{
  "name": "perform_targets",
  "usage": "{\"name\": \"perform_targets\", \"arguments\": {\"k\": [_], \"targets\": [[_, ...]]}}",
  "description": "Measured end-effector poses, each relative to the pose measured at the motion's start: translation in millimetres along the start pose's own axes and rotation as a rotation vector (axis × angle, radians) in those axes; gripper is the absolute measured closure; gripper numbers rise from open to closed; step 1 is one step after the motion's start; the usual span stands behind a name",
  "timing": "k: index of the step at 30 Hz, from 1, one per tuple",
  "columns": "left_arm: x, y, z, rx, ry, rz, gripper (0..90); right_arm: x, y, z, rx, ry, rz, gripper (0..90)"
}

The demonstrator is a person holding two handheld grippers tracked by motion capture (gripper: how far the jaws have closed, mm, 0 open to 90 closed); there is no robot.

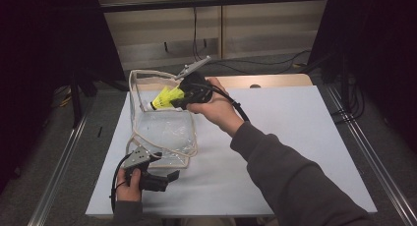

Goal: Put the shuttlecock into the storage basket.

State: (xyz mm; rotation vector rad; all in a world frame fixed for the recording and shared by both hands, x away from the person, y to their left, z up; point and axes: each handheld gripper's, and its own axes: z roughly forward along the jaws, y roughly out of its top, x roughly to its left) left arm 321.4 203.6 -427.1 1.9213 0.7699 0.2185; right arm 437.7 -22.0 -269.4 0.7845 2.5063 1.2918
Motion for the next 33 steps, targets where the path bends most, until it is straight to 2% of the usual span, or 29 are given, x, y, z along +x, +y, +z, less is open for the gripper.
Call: {"name": "perform_targets", "arguments": {"k": [11, 21, 33], "targets": [[-0.5, -0.2, 0.0, -0.004, 0.0, -0.005, 3.0, 6.7, 4.9, 9.7, -0.001, 0.0, -0.013, 79.9], [-0.4, -0.2, -0.5, 0.0, -0.002, -0.007, 3.0, 9.2, 5.3, 17.6, 0.027, -0.01, -0.031, 79.9], [-1.0, -0.2, 0.1, 0.0, -0.005, -0.007, 3.0, 19.5, 8.9, 27.1, 0.033, 0.0, -0.052, 79.8]]}}
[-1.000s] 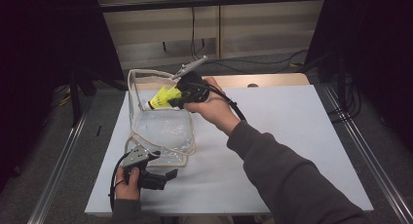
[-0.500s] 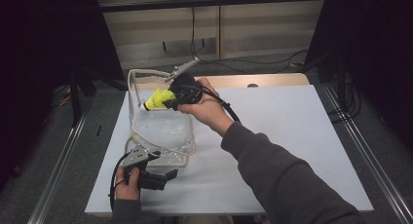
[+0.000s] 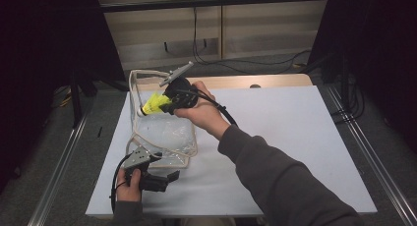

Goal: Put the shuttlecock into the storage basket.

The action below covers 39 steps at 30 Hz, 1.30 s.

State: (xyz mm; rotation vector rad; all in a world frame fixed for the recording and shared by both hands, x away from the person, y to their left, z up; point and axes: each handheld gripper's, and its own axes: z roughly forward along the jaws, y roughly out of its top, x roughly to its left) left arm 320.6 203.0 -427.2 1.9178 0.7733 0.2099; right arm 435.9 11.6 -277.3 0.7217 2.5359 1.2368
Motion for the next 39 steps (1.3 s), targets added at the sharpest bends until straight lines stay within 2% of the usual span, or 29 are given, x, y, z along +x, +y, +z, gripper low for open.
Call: {"name": "perform_targets", "arguments": {"k": [21, 39], "targets": [[-0.3, 0.0, -1.1, -0.001, 0.0, 0.001, 3.0, 1.3, -4.2, 30.5, 0.035, -0.008, 0.05, 79.8], [-0.4, 0.0, -0.5, 0.001, -0.001, 0.002, 3.0, 4.6, -2.2, 43.4, 0.037, -0.005, 0.053, 79.8]]}}
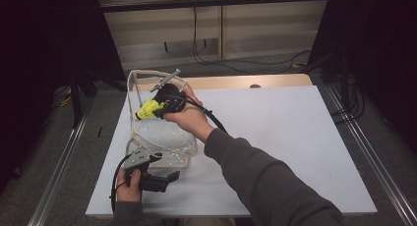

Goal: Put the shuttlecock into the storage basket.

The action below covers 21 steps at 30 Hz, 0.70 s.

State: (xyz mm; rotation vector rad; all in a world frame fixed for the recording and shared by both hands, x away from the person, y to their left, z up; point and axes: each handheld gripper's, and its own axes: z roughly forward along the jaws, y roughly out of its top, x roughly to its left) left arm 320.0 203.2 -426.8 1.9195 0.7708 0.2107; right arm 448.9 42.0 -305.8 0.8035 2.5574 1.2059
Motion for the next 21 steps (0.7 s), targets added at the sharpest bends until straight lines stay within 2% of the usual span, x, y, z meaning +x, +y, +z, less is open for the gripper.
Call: {"name": "perform_targets", "arguments": {"k": [9, 21], "targets": [[-0.3, 0.0, 0.1, -0.001, -0.001, 0.002, 3.0, 1.7, 0.5, 6.9, 0.011, -0.001, -0.006, 79.8], [0.3, -0.9, -1.2, 0.002, 0.003, 0.003, 3.0, 4.0, 1.6, 12.9, 0.024, -0.006, 0.01, 79.7]]}}
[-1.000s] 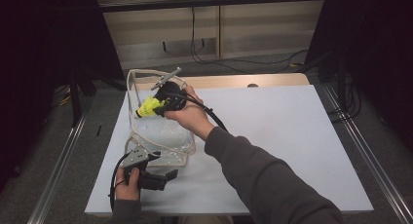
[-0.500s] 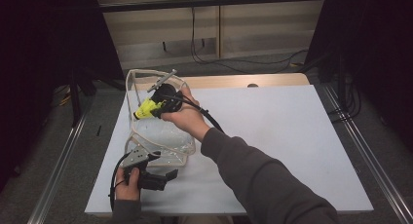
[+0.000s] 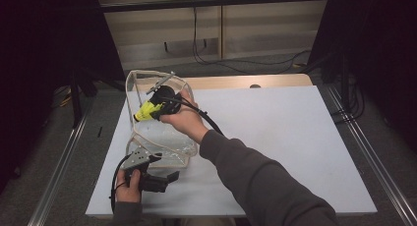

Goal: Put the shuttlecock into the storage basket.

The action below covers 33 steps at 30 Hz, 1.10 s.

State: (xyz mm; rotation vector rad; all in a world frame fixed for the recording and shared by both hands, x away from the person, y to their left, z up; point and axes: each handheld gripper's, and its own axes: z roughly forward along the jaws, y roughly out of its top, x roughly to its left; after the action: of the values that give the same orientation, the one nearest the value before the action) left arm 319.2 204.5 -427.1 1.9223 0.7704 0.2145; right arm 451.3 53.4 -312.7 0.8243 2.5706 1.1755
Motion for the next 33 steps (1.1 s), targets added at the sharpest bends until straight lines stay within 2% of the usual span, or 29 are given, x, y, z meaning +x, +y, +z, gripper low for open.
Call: {"name": "perform_targets", "arguments": {"k": [15, 24, 33], "targets": [[-0.8, -0.5, -0.3, 0.001, 0.002, 0.002, 3.0, 8.6, 4.6, -5.0, -0.005, -0.001, -0.017, 79.5], [-0.3, -0.7, -0.9, 0.002, 0.001, 0.0, 3.0, 7.4, 1.8, 4.4, -0.001, -0.001, 0.017, 79.6], [-0.3, -0.8, -0.9, 0.006, 0.001, 0.003, 3.0, 8.5, -0.8, 12.6, 0.005, -0.004, 0.015, 79.6]]}}
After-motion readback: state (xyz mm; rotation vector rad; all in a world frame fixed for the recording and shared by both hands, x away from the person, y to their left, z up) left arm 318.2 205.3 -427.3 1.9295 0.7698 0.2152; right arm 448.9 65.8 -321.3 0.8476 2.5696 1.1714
